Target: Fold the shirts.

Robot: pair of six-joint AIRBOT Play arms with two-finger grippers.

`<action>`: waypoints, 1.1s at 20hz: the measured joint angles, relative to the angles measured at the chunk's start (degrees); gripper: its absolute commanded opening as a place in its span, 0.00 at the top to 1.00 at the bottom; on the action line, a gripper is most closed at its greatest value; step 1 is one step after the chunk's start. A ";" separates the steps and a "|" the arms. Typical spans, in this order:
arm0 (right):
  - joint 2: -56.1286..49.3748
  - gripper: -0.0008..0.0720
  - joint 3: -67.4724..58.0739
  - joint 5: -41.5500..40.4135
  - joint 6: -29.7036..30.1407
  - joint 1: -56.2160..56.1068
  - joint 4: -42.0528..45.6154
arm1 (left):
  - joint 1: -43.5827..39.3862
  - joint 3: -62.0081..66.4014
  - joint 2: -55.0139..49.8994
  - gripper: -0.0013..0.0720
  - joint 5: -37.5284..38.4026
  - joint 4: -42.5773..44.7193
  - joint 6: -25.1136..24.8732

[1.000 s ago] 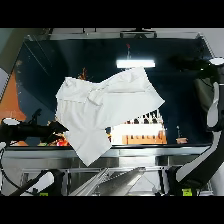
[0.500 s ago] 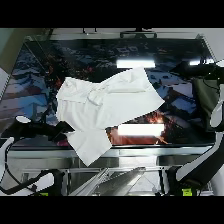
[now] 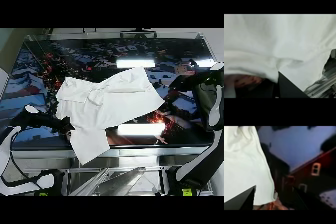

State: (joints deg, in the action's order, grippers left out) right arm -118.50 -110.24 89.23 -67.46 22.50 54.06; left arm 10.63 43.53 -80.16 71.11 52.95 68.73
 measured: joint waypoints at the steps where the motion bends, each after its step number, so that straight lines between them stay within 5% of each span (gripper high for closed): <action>1: -1.29 0.28 0.00 1.60 0.35 -0.48 0.90 | 0.09 0.22 0.37 0.96 0.24 -0.02 -0.02; 8: -5.79 0.37 0.00 7.61 2.80 -5.86 2.01 | 0.28 0.70 2.69 0.96 1.25 -0.04 -0.20; 10: -6.08 0.56 0.07 8.63 3.21 -7.06 2.56 | 0.28 0.72 3.04 0.96 1.29 -0.04 -0.20; 11: -6.12 0.57 0.35 9.55 3.21 -7.45 2.45 | 0.28 0.74 3.17 0.96 1.33 -0.04 -0.20; 15: -3.78 0.96 2.10 11.98 3.61 -7.98 2.14 | 0.28 0.81 3.34 0.96 1.77 -0.04 -0.22; 22: 7.65 0.96 4.96 10.29 4.07 -8.02 -11.26 | 0.70 9.38 7.26 0.96 7.39 -8.39 -3.98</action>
State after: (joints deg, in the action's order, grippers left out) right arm -110.85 -105.27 99.53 -63.40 14.48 42.81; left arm 11.33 52.90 -72.90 78.50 44.56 64.75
